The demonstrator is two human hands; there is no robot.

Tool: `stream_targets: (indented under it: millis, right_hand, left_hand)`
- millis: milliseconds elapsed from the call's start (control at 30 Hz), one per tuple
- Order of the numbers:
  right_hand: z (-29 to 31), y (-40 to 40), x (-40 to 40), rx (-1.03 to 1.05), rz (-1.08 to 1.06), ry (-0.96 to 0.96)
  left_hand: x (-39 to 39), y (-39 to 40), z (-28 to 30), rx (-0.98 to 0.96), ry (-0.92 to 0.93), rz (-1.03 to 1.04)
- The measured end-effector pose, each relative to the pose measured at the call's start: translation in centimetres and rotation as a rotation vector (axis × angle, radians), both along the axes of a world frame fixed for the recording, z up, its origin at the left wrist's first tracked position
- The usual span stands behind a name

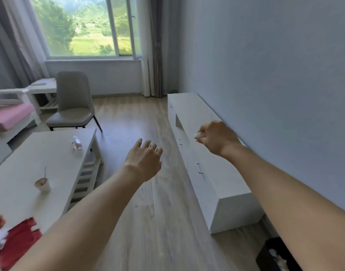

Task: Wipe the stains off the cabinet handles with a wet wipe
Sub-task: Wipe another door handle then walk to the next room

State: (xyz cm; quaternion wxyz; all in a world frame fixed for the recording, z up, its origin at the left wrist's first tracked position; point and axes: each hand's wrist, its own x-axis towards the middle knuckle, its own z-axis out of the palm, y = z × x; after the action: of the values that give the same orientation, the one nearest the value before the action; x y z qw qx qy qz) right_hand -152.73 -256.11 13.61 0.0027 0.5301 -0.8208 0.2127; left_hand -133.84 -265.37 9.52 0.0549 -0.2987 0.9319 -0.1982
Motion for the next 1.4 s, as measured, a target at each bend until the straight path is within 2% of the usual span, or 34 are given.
stream_targets:
  millis: [200, 333, 500, 633, 767, 933, 1133, 1400]
  right_hand:
    - [-1.8, -8.4, -8.6, -0.003, -0.202, -0.039]
    - [-5.3, -15.1, -15.0, -0.005, -0.285, -0.065]
    - [-10.2, -22.2, -22.1, 0.065, -0.405, -0.158]
    - [-12.9, -24.7, -26.3, 0.13, -0.477, -0.188]
    - [-15.9, -24.1, -29.8, 0.152, -0.647, -0.26]
    - [-20.5, -23.6, -31.1, 0.147, -0.862, -0.38]
    - [-24.8, -28.3, -31.7, 0.061, -1.095, -0.468]
    - [-33.3, -34.4, -28.5, 0.022, -1.252, -0.572]
  left_hand:
    - [-10.7, -11.5, -1.6, 0.01, 0.027, -0.204]
    - [-18.4, -18.8, -4.0, 0.014, 0.084, -0.329]
    - [-27.5, -27.2, -7.4, 0.076, 0.05, -0.447]
    - [-33.1, -31.6, -11.1, 0.142, 0.007, -0.498]
    - [-38.3, -33.9, -15.5, 0.205, -0.076, -0.592]
    - [-43.6, -36.2, -20.9, 0.247, -0.159, -0.785]
    - [-48.8, -40.7, -25.7, 0.267, -0.274, -1.014]
    - [-49.2, -46.4, -35.8, 0.279, -0.4, -1.201]
